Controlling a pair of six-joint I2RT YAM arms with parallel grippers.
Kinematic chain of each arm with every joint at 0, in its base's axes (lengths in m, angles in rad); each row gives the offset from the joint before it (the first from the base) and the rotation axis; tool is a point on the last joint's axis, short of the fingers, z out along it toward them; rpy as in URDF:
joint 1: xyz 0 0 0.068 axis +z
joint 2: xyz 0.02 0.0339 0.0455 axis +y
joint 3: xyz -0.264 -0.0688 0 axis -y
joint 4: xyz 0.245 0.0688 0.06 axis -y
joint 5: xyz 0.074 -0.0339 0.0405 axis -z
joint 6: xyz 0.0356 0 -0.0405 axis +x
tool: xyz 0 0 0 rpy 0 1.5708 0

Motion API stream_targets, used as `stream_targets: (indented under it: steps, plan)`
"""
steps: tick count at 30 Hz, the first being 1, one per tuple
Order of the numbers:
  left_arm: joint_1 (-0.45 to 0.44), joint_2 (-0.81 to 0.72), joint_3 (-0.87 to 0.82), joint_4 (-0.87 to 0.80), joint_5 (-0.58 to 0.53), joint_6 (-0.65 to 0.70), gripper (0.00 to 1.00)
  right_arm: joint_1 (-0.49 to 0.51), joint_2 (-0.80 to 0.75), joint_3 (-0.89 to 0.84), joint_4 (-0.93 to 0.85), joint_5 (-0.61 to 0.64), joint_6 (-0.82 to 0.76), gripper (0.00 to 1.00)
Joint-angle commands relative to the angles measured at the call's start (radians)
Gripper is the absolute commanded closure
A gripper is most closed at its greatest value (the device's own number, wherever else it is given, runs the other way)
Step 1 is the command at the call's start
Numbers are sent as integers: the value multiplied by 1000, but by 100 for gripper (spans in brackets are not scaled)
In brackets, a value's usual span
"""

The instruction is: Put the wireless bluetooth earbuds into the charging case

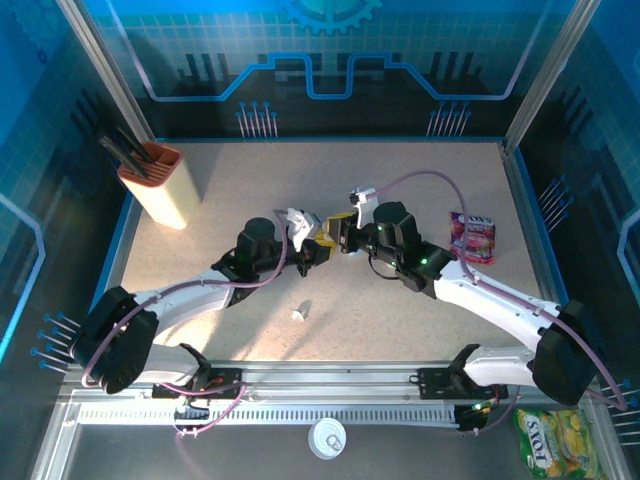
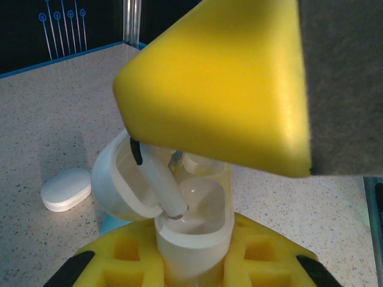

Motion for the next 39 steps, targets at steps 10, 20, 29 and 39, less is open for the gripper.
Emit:
stream_targets:
  steps: [10,20,29,39]
  plan:
    - [-8,-41,48,37,7,-45,83,12,-15,-38,61,-14,-16,84]
    - [-8,-61,61,27,-4,-75,84,11,-40,-87,94,-47,-26,84]
    - [-7,-63,61,21,1,-66,83,-6,-80,-78,91,-66,-8,69]
    - [-7,-61,53,11,3,-45,84,-75,-133,-97,101,-125,93,61]
